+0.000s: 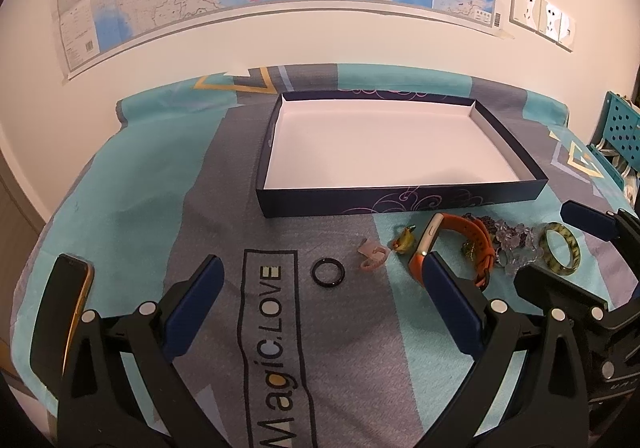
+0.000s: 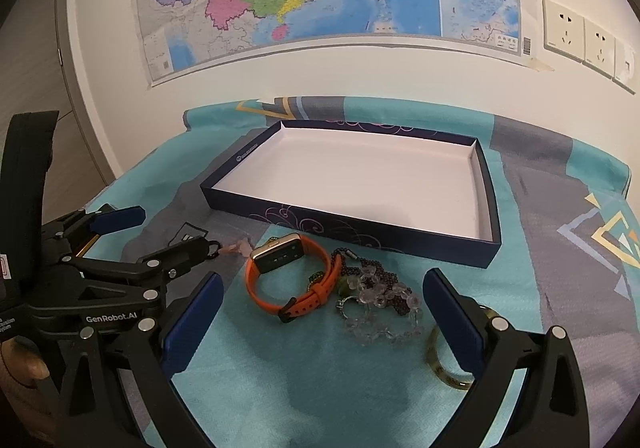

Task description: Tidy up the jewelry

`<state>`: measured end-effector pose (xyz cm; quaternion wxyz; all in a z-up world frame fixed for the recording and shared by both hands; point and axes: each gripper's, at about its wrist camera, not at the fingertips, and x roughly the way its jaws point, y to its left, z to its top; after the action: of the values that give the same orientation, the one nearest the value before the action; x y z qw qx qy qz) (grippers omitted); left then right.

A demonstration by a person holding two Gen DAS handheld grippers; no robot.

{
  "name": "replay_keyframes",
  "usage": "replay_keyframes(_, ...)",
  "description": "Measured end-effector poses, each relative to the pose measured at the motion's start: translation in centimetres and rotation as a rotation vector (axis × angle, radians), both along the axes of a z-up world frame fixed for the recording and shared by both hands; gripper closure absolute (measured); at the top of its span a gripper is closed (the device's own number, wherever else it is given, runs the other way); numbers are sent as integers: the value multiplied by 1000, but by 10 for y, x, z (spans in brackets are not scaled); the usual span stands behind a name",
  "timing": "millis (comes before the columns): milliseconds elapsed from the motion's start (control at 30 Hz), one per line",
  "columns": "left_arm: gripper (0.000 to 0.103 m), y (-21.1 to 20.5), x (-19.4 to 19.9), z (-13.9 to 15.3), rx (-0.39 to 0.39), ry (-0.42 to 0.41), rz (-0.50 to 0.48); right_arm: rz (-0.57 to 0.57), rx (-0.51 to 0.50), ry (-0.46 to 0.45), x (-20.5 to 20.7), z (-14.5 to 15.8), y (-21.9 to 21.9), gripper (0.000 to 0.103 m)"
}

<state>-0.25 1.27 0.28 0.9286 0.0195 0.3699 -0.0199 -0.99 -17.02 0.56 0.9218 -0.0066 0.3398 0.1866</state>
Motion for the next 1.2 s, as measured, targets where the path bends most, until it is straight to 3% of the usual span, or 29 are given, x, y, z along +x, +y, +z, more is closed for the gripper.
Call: replay_keyframes(1200, 6, -5, 1, -6, 2, 29, -8, 6, 22, 31, 1, -5, -2, 6)
